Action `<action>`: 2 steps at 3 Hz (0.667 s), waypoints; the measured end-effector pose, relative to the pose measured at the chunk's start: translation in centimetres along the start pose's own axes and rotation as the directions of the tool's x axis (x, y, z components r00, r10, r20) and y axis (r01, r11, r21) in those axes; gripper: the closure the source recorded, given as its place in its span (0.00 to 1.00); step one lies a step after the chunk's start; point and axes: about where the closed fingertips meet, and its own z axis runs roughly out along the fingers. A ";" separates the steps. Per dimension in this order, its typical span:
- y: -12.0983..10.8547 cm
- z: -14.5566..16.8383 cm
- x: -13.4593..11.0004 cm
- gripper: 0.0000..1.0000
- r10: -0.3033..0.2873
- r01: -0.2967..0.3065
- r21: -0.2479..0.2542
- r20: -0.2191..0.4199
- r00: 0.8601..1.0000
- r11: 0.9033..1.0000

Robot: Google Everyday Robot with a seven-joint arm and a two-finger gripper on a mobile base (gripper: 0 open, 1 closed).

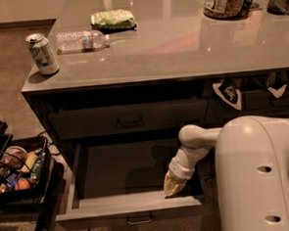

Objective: Open middle drawer

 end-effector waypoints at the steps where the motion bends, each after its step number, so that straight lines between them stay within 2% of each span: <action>1: 0.3 -0.2 -0.5 1.00 0.021 -0.020 -0.057 0.013 1.000 0.998; 2: 1.0 -0.4 -0.8 1.00 0.052 -0.048 -0.044 0.101 0.994 0.998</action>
Offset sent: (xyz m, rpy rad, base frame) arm -0.0149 -0.0149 0.0218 0.1639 0.1351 -0.1309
